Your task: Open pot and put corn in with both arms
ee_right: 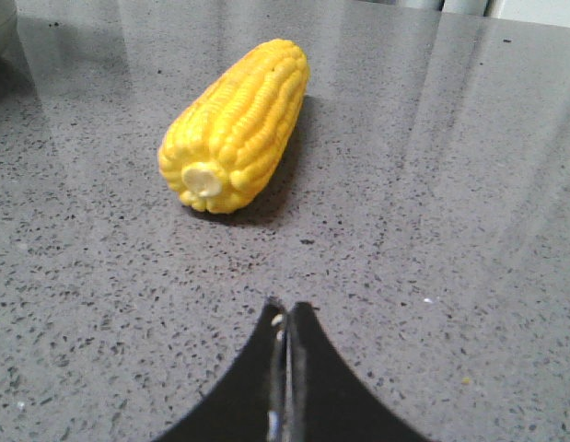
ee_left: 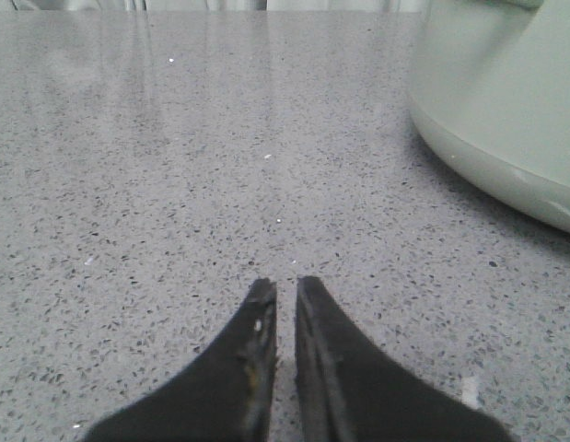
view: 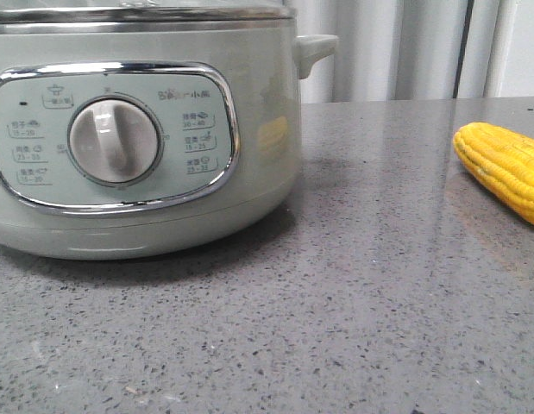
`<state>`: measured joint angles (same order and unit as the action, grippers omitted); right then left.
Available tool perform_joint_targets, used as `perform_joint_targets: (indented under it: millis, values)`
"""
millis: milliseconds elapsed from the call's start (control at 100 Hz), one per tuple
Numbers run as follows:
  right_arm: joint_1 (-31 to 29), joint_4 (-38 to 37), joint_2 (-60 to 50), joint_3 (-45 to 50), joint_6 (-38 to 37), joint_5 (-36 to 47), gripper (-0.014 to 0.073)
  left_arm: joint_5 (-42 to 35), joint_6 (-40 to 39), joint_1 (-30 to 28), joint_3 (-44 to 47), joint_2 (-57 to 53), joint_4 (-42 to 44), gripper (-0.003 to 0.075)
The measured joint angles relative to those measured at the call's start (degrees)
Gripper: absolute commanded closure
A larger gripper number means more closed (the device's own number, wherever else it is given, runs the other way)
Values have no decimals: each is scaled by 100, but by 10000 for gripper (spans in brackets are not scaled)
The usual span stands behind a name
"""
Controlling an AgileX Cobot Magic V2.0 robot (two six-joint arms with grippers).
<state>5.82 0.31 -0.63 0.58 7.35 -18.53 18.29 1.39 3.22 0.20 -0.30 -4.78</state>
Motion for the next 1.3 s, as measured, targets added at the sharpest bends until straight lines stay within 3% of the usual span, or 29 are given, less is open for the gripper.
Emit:
perform_joint_targets:
  millis: [1010, 1300]
  values:
    - [0, 0, 0, 0, 0, 38, 657, 0, 0, 0, 0, 0, 0, 741]
    - [0, 10, 0, 0, 0, 906, 657, 0, 0, 0, 0, 0, 0, 741]
